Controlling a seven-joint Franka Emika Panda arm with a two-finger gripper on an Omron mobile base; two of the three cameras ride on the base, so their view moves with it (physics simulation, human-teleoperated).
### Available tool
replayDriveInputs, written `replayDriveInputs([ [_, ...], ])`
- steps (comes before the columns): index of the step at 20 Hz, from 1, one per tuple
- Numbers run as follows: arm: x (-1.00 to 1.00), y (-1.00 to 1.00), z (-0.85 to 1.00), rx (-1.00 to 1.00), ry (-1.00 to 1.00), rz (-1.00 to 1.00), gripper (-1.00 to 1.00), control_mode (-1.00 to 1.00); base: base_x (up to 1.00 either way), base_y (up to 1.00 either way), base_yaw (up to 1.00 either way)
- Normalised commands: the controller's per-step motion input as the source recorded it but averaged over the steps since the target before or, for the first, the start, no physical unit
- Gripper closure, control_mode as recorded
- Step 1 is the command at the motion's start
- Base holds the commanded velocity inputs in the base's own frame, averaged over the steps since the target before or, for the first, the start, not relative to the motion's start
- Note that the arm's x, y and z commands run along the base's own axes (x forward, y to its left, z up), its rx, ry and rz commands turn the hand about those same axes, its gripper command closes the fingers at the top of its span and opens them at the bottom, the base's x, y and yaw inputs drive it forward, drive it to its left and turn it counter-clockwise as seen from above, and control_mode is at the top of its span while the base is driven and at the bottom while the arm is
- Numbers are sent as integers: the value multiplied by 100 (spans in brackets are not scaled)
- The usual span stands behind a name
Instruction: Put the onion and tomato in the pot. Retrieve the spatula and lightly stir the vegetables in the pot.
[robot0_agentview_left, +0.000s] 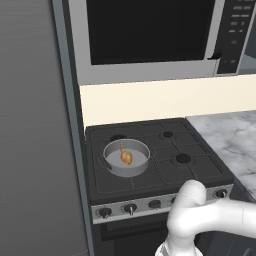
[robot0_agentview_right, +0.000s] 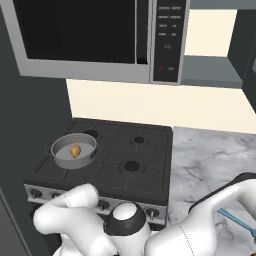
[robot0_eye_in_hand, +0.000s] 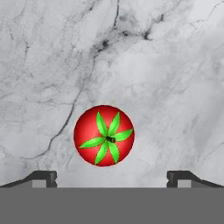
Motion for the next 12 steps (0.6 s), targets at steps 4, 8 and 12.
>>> replayDriveInputs([
  [4, 1, -24, -1, 0, 0, 0, -100, -100, 0, 0, 0],
  [8, 19, -23, 0, 0, 0, 0, -100, -100, 0, 0, 0],
  [12, 27, -19, -18, 0, 0, 0, -100, -100, 0, 0, 0],
])
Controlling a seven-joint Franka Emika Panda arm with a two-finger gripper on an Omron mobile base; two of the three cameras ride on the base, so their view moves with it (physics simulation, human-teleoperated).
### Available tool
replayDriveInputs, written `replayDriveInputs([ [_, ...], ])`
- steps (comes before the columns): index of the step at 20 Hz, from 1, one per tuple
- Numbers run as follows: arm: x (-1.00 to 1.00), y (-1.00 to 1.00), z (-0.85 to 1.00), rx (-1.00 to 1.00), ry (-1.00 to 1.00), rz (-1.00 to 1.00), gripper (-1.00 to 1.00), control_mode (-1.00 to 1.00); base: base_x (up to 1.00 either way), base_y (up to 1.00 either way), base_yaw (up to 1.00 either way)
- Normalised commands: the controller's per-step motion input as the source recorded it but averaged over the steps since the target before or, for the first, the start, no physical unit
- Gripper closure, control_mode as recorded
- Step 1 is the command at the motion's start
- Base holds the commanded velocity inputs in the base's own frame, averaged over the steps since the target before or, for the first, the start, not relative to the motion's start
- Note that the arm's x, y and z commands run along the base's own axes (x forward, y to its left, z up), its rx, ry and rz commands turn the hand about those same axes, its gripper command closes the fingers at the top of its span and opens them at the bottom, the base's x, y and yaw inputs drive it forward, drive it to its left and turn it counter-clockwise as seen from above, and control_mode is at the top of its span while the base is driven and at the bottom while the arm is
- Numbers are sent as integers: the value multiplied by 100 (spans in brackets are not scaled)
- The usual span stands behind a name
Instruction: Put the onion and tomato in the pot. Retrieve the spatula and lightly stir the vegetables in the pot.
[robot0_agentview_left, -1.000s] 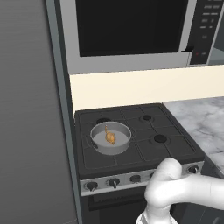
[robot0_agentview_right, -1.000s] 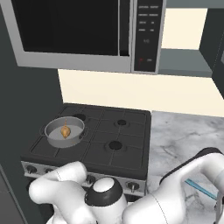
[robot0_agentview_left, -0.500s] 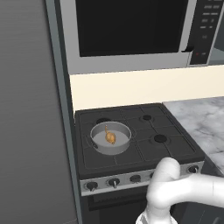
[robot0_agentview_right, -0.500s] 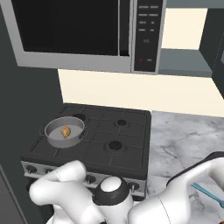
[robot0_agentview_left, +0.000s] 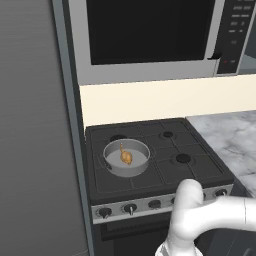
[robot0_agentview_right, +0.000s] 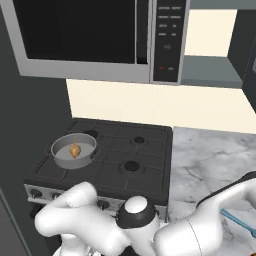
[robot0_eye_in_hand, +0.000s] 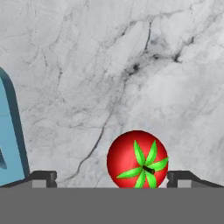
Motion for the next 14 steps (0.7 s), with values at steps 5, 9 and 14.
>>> replayDriveInputs([
  [5, 10, -14, -20, 5, 0, 0, -100, -100, 0, 0, 0],
  [9, -30, -4, -1, 8, 0, 0, -100, -100, 0, 0, 0],
  [14, -11, 0, 0, 6, 0, 0, -100, -100, 0, 0, 0],
])
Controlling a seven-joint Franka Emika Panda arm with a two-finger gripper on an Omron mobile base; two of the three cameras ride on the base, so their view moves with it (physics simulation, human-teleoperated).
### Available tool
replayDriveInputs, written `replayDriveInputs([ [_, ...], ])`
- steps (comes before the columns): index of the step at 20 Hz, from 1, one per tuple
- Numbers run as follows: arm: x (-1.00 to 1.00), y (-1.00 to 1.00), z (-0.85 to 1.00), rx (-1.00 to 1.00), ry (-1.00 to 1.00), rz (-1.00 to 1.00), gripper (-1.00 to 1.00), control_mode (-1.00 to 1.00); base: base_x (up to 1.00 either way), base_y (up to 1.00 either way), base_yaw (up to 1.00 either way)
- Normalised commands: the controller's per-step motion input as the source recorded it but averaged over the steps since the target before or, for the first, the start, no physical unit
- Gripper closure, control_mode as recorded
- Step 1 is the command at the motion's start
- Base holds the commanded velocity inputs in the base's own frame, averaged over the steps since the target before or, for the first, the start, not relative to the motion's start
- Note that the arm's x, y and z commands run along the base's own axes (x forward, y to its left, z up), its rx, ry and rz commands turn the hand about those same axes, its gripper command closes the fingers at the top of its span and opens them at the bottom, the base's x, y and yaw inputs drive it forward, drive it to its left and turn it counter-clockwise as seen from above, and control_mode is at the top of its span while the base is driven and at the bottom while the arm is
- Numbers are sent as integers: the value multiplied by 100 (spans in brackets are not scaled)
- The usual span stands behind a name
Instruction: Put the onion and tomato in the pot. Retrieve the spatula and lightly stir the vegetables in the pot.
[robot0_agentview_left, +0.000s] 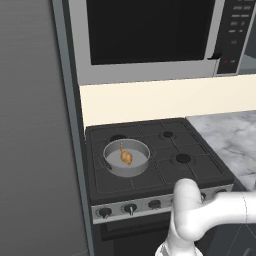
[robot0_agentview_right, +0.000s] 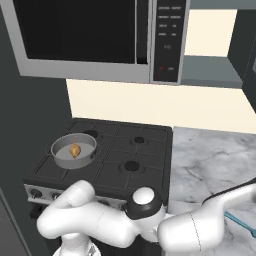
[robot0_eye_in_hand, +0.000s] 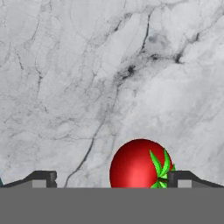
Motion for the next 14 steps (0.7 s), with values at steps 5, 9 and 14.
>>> replayDriveInputs([
  [5, 0, 0, -1, 3, 0, 0, -100, -100, 0, 0, 0],
  [9, -10, 0, -12, 3, 0, 0, -100, -100, 0, 0, 0],
  [14, -5, 0, -14, 1, 0, 0, -100, -100, 0, 0, 0],
])
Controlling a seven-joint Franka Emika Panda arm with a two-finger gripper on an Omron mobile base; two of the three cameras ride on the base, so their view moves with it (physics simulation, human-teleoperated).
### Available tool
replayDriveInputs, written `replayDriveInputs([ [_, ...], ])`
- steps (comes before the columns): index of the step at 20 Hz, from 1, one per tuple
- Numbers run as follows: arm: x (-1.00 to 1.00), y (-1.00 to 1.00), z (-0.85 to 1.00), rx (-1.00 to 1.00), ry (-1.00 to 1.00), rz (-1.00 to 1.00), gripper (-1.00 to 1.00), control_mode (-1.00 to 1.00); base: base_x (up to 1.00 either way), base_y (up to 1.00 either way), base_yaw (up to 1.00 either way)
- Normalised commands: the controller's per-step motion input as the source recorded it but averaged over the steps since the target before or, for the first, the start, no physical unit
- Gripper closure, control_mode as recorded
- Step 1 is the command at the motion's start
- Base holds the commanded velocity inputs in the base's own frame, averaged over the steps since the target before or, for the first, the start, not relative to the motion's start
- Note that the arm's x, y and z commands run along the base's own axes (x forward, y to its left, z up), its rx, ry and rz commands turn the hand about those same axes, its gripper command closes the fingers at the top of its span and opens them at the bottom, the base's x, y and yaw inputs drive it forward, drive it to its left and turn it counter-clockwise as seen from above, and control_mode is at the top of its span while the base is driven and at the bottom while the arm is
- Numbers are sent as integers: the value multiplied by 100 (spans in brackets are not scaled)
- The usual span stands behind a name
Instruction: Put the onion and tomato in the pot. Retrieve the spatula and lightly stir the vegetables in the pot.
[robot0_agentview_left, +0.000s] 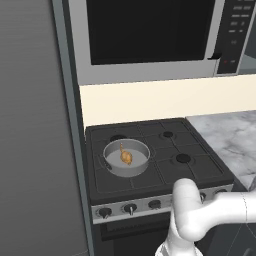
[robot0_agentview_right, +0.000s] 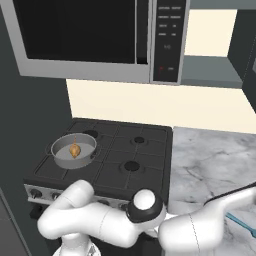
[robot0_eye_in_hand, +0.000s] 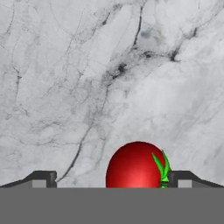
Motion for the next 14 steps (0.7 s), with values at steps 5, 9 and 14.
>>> replayDriveInputs([
  [5, -3, 0, -10, 1, 0, 0, -100, -100, 0, 0, 0],
  [9, -7, 0, -32, 0, 2, 0, -100, -100, 0, 0, 0],
  [14, 0, 0, -39, 0, 4, 0, -100, -100, 0, 0, 0],
])
